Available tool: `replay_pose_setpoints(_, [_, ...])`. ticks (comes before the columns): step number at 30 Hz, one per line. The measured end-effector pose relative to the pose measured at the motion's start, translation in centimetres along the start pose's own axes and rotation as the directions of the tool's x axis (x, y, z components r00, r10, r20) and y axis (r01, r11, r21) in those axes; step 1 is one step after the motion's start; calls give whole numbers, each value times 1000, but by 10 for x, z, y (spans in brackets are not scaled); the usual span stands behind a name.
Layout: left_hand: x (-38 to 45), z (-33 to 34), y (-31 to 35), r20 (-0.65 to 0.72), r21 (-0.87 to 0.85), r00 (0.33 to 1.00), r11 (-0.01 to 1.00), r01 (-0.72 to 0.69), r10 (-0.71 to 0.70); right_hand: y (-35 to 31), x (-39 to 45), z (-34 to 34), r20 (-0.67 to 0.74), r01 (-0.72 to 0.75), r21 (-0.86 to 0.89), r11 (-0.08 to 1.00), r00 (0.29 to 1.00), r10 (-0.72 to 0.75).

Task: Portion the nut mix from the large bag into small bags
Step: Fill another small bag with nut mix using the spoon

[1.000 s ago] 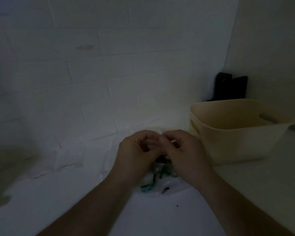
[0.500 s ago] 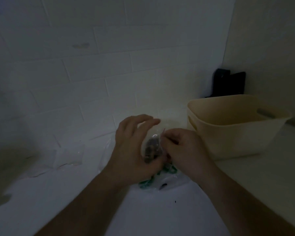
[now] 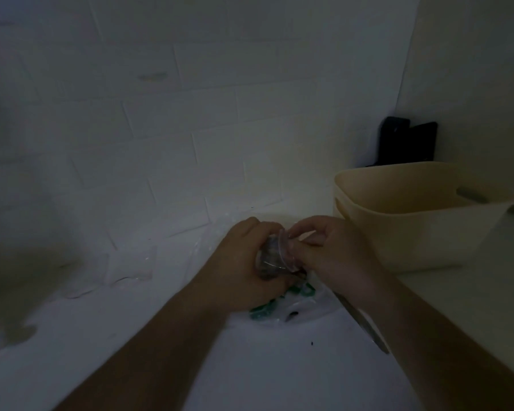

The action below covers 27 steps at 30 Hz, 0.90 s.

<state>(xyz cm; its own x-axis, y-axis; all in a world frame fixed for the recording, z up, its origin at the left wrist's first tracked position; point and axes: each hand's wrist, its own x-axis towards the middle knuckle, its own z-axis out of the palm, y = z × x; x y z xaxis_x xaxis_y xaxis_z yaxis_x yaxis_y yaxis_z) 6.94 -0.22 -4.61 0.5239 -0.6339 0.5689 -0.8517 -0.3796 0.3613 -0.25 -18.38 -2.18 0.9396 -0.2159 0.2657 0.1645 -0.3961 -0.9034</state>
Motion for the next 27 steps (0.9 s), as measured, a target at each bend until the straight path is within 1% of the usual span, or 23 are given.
replay_pose_setpoints(4, [0, -2, 0, -37, -48, 999, 999, 11, -13, -1, -1, -1, 27, -1, 44, 999, 1000, 0])
replay_pose_setpoints(6, [-1, -4, -3, -43, -75, 997, 995, 60, -64, -3, 0, -8, 61, 48, -24, 999, 997, -47])
replay_pose_setpoints(8, [-2, -7, -5, -62, -111, 989, 986, 128, -135, -2, 2, -22, 122, 157, -193, 968, 983, -135])
replay_pose_setpoints(10, [-2, -12, -7, -58, -162, 975, 966, 203, -215, 0, 1, -41, 277, 277, -411, 869, 946, -170])
replay_pose_setpoints(11, [-2, -15, -7, -27, -205, 966, 947, 246, -257, 3, 0, -48, 370, 333, -497, 802, 917, -151])
replay_pose_setpoints(13, [-2, -21, -9, 110, -318, 939, 884, 344, -326, 11, 1, -54, 497, 382, -608, 696, 867, -42])
replay_pose_setpoints(15, [-3, -25, -12, 252, -365, 907, 835, 412, -337, 19, 4, -51, 548, 374, -634, 677, 835, 52])
replay_pose_setpoints(17, [-4, -26, -13, 312, -349, 887, 828, 439, -339, 24, 5, -49, 560, 367, -621, 692, 826, 65])
replay_pose_setpoints(19, [-5, -26, -12, 325, -339, 874, 818, 464, -361, 26, 5, -51, 548, 365, -603, 710, 836, 35])
replay_pose_setpoints(22, [-6, -24, -15, 315, -300, 870, 830, 470, -379, 27, 5, -49, 531, 362, -554, 749, 847, -17])
replay_pose_setpoints(24, [-7, -23, -14, 309, -284, 866, 830, 479, -393, 27, 4, -48, 547, 361, -560, 745, 837, 6])
replay_pose_setpoints(27, [-7, -23, -12, 303, -264, 861, 832, 487, -408, 28, 3, -51, 584, 359, -592, 722, 808, 77])
